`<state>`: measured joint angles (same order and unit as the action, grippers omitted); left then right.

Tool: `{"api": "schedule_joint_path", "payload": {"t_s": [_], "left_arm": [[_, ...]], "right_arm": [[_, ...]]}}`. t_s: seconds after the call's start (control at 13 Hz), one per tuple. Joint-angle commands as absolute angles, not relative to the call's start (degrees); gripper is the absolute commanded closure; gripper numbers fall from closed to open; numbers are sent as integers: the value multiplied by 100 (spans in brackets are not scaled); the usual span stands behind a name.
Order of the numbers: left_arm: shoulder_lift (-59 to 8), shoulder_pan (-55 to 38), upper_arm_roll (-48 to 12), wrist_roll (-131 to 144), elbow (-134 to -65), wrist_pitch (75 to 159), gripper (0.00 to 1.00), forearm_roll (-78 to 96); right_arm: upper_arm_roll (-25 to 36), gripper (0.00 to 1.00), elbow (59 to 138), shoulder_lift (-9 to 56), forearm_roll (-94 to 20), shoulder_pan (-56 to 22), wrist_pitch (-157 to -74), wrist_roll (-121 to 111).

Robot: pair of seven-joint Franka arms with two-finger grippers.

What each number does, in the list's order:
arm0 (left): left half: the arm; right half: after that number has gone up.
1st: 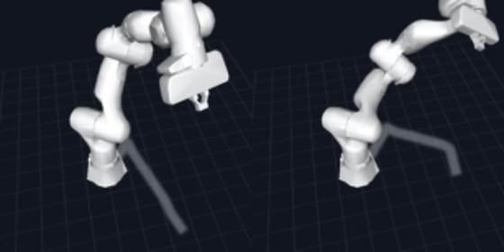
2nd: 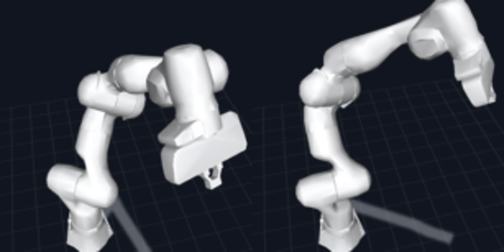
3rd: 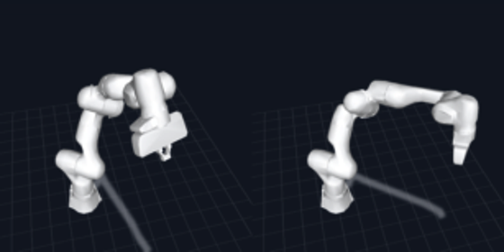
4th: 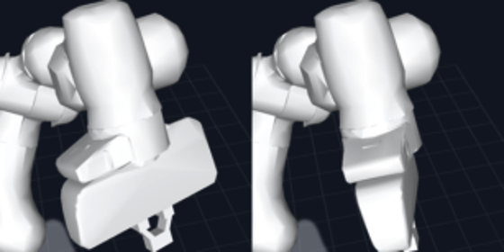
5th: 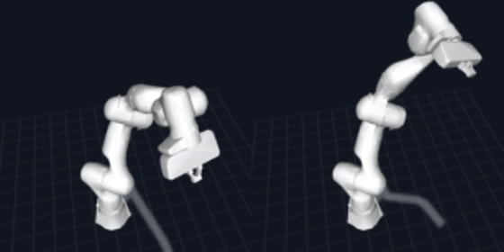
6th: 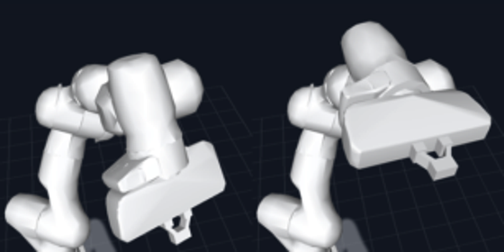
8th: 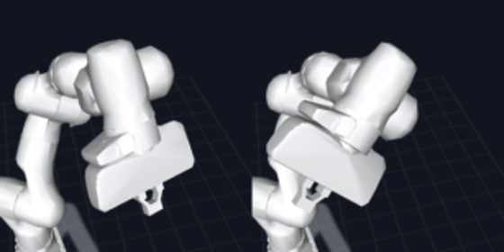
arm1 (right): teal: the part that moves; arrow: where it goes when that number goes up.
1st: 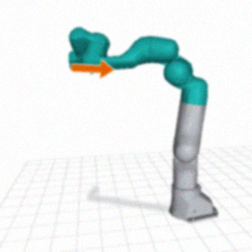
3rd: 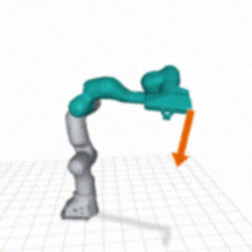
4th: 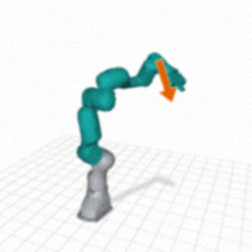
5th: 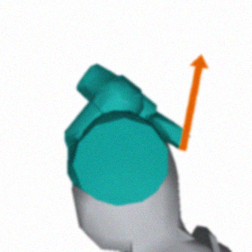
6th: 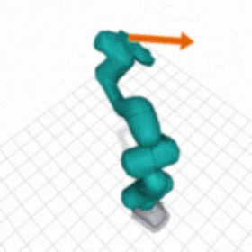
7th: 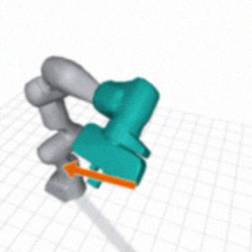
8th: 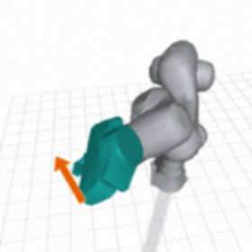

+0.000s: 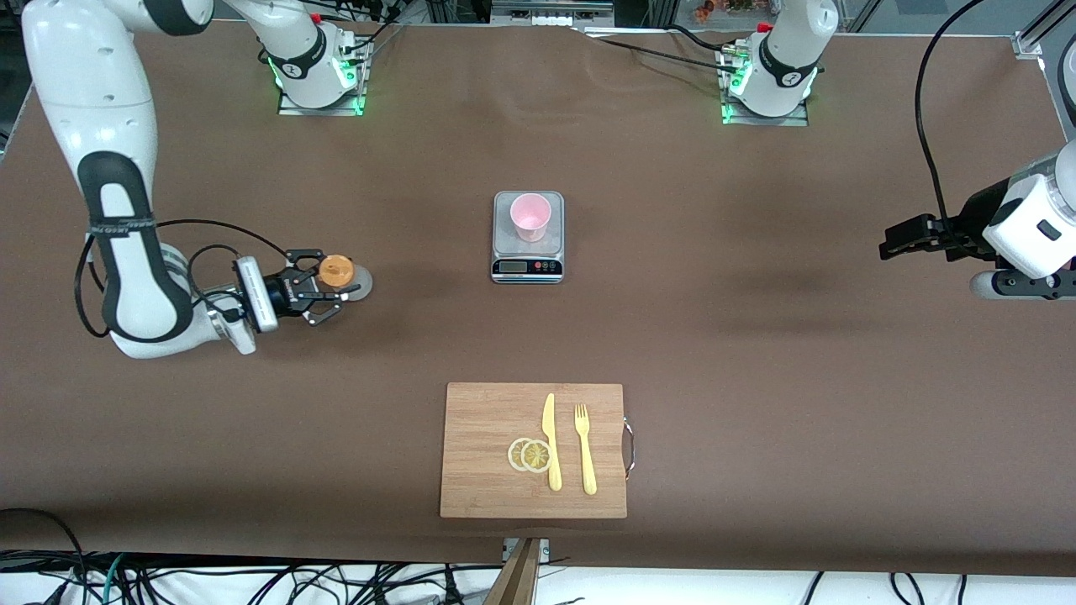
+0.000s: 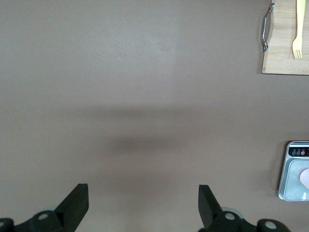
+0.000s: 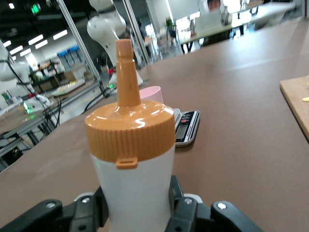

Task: Add sauce to pink cup with both arms
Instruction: 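Carry the bottle with the right gripper above the pink cup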

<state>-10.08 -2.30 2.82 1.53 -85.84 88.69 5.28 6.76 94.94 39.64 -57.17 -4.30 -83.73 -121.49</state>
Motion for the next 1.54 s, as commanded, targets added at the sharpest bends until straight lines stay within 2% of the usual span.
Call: {"api": "schedule_joint_path", "payload": {"t_s": [0.0, 0.46, 1.0, 1.46], "left_arm": [[-1090, -264, 290, 35, -8367, 8710, 0, 404], [-1090, -264, 290, 35, -8376, 8719, 0, 404], [-1107, -264, 290, 35, -8376, 8719, 0, 413], [-1107, -255, 290, 35, -8376, 8719, 0, 439]], "right_arm": [[738, 92, 9659, 2982, -4821, -1157, -9024, -10807], [730, 92, 9677, 2303, -2464, -2503, -9668, -8626], [712, 92, 9703, 2276, -609, -3961, -9835, -6270], [712, 92, 9694, 2434, 174, -4903, -9993, -4617]]}}
